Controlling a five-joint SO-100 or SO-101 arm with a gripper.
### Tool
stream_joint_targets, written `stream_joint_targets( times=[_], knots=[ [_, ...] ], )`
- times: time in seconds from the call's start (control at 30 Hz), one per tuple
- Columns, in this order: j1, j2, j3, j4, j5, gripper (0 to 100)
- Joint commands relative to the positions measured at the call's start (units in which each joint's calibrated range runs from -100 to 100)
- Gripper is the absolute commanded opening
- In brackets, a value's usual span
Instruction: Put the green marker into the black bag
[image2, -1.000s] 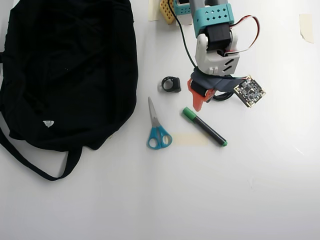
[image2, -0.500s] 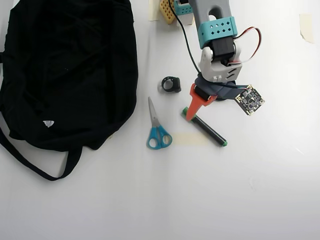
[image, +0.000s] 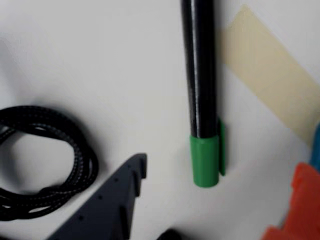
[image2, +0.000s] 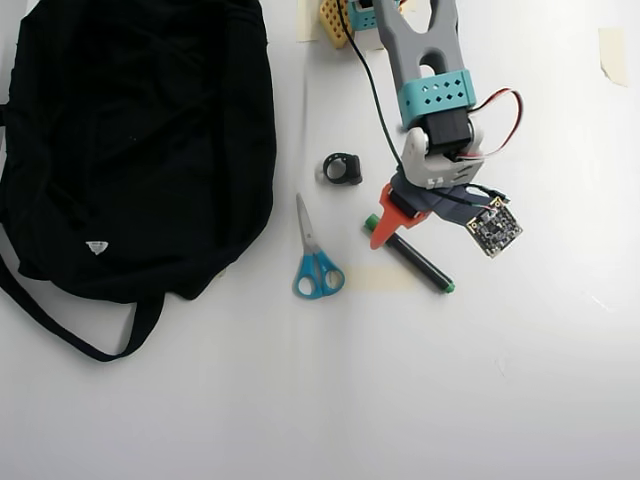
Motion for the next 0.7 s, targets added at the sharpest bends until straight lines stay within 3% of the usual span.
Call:
stream_joint_targets(
  times=[0.0,0.67],
  knots=[
    [0.25,0.28,-4.31,1.56,-0.69,37],
    [-1.77,6.59,-9.43,1.3,-0.27,37]
  ],
)
